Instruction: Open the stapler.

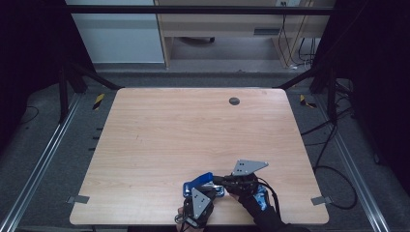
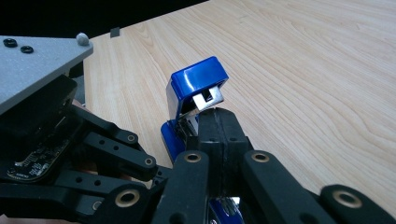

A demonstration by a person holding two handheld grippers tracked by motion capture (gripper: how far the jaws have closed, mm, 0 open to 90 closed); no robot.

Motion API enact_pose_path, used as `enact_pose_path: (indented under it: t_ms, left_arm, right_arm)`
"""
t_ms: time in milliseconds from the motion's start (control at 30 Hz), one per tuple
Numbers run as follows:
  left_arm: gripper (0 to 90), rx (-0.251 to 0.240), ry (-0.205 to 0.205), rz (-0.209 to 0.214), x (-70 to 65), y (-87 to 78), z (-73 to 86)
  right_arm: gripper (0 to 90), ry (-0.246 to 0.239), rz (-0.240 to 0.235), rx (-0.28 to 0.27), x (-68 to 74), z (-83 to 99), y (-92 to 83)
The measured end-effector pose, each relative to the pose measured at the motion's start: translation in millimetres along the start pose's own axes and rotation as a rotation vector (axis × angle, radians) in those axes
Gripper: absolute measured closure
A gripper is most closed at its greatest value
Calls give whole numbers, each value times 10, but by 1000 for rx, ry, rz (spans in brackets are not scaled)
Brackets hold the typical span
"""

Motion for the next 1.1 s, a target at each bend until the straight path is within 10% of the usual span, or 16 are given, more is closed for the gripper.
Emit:
enact_pose_path:
  t_ms: [1100]
  left_arm:
    - [895,0,-7,1,6,-1,-1]
  right_arm:
    - [900,-23,-37,1,73,-167,192]
Point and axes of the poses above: each handheld gripper's, and its own axes: y roughly forward along the jaws, z roughly out of its underside, x roughly to its left, the point moved 2 cm from there along y, roughly forward along the jaws, and after that the axes turned 15 degrees about -x, right-handed, at the moved point
